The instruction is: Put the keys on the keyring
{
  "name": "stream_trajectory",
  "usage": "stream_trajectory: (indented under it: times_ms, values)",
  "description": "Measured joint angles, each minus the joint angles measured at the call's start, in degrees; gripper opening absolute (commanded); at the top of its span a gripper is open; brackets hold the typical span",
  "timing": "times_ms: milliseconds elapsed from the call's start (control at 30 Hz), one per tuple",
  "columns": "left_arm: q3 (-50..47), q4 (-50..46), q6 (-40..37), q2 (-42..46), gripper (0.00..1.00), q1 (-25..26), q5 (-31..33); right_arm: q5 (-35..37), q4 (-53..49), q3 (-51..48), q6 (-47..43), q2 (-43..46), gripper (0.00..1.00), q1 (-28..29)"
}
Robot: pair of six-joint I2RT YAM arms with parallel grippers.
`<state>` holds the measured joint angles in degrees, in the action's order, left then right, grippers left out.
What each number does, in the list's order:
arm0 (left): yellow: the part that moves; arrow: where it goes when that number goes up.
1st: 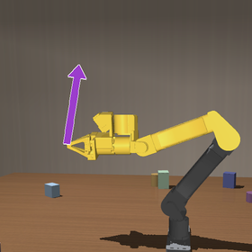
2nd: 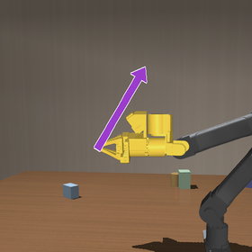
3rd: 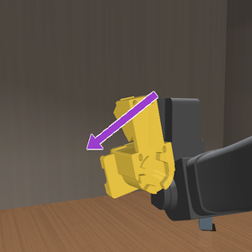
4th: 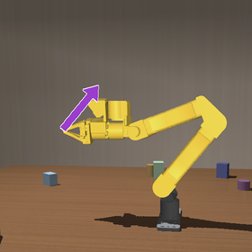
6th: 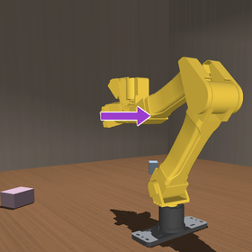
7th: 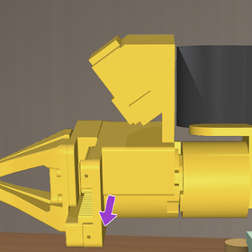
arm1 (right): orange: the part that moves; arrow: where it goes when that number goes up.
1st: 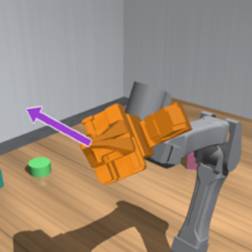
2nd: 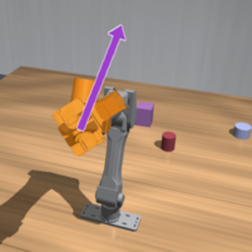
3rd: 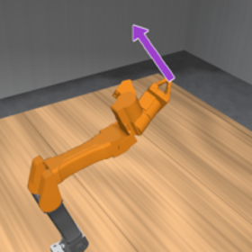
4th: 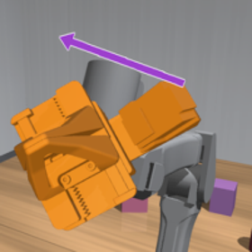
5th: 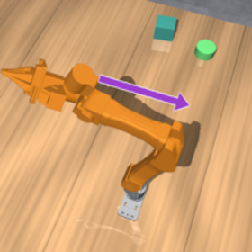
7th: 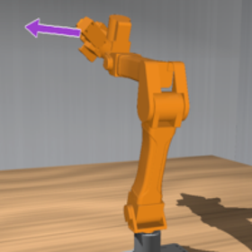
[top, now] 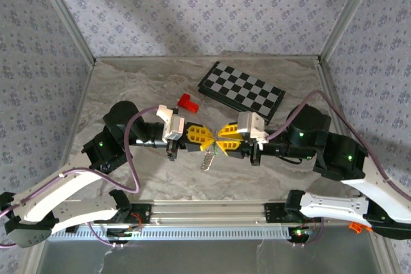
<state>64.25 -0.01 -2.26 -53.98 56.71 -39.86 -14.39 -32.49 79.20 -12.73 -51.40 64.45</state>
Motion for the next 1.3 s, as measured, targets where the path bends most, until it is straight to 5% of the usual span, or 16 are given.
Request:
stream_trajectory:
  times_ms: [300,533,1300]
  values:
    - [-0.3,0.0,0.0,0.3,0.0,0.0,0.0,-1.0,0.4,-0.9,0.7,-0.5,0.08,0.0]
    - [-0.4,0.3,0.1,0.4,0.0,0.0,0.0,-0.6,1.8,-2.8,1.4,0.8,0.31,0.0]
    - [-1.3,1.7,0.5,1.1,0.0,0.0,0.7,0.0,9.9,-13.3,6.4,4.1,0.37,0.0]
